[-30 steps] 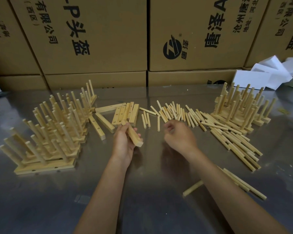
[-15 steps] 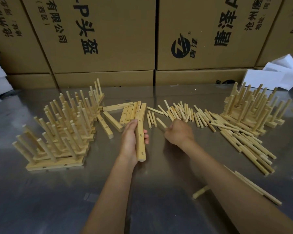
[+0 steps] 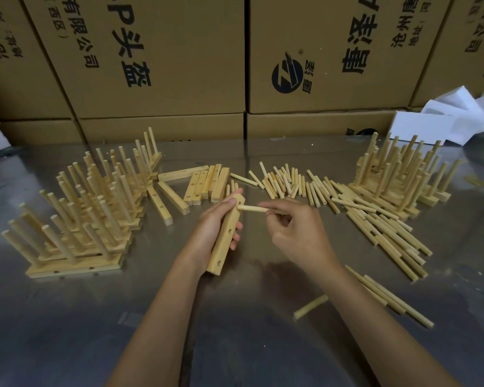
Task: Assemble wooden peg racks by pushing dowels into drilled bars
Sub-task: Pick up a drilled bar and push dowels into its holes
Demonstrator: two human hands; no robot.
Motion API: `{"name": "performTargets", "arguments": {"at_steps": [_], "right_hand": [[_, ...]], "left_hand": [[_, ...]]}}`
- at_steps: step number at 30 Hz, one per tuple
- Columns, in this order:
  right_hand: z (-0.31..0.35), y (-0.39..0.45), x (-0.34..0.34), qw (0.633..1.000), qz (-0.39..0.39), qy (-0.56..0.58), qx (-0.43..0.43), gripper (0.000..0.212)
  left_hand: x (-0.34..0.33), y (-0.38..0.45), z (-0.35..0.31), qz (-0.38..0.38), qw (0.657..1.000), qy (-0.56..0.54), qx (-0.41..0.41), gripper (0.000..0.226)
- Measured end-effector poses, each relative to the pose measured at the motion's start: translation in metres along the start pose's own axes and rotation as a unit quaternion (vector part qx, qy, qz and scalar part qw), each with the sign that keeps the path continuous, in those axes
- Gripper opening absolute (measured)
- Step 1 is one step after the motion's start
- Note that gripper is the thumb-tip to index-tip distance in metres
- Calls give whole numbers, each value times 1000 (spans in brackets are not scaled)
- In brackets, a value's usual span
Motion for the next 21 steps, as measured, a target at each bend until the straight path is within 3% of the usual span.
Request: {"name": "performTargets", "arguments": {"at_steps": [11, 21], "right_hand": [[1, 2, 5, 995, -24, -78, 61, 20], [-8, -4, -6, 998, -49, -25, -3, 17]], "left_hand": [[-5, -4, -1, 19, 998, 63, -6, 26], [-13, -9, 2, 0, 998, 59, -34, 28]]}}
Point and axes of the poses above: each hand's wrist, its own y-axis towards the middle knuckle, its own x-axis out of the back of the hand, z = x × y, the point moved 3 cm from there along y, towards the middle knuckle, and after that the axes turned 4 degrees about y, right-handed, at the moved point
